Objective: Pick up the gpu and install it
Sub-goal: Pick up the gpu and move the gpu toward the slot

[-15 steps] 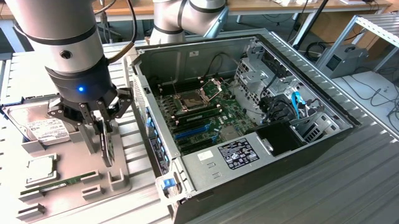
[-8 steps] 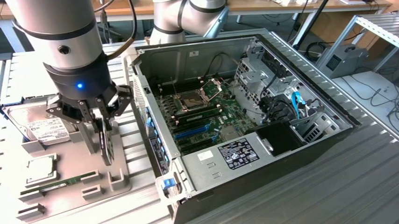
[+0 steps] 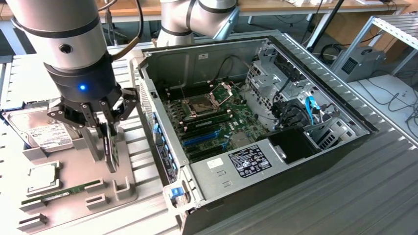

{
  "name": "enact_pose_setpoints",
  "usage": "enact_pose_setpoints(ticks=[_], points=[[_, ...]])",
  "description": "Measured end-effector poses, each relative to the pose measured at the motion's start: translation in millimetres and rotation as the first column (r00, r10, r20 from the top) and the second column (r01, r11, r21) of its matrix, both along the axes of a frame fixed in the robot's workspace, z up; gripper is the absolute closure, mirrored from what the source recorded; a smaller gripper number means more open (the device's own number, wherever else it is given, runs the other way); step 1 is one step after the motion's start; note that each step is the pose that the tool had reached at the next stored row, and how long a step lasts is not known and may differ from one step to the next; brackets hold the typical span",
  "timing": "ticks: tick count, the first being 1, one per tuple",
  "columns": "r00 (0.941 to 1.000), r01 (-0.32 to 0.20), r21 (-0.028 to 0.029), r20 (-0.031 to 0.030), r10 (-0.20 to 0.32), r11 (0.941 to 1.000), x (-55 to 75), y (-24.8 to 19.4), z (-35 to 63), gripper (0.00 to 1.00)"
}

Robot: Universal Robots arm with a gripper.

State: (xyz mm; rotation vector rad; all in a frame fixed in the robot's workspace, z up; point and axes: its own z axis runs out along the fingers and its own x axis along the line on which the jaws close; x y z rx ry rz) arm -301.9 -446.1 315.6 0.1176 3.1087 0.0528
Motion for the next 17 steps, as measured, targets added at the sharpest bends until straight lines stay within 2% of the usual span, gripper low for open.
enact_pose_setpoints(ticks=[17], points=[[1.0,0.0,-0.0023,0.0,0.0,1.0,0.0,0.3,9.8,0.74]])
